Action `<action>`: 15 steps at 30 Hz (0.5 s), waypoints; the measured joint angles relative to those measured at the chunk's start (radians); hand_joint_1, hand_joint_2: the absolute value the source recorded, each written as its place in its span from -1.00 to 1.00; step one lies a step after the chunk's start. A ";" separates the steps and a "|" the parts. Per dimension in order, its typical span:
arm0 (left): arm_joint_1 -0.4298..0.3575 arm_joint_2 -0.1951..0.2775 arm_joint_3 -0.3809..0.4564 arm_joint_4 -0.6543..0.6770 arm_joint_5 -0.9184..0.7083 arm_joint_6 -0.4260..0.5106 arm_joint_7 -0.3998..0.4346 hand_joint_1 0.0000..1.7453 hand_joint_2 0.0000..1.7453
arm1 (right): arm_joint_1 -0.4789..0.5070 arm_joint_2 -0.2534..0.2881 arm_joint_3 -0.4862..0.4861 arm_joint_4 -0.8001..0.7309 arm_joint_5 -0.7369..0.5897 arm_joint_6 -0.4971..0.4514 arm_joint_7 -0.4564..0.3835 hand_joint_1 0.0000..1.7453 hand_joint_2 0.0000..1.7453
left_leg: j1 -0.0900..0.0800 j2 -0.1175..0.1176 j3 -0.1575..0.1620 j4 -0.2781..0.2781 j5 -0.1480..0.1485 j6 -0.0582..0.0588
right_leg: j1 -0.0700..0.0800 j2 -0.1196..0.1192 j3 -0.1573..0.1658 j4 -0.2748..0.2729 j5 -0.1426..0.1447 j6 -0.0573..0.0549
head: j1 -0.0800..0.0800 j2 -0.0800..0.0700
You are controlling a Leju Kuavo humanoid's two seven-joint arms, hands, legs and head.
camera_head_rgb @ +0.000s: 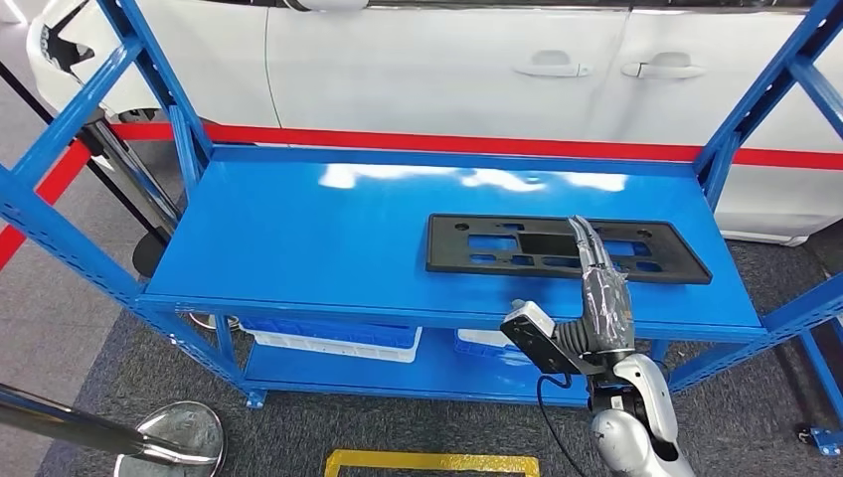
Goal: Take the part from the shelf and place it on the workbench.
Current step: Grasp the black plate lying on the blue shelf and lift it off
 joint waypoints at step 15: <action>-0.002 0.006 -0.014 0.000 -0.044 -0.008 -0.002 -1.00 -1.00 | -0.131 -0.007 0.097 0.171 0.207 0.116 0.129 -1.00 1.00 | 0.020 -0.004 -0.019 -0.020 0.047 0.011 | -0.012 0.000 -0.027 0.066 -0.040 0.042 | 0.001 0.000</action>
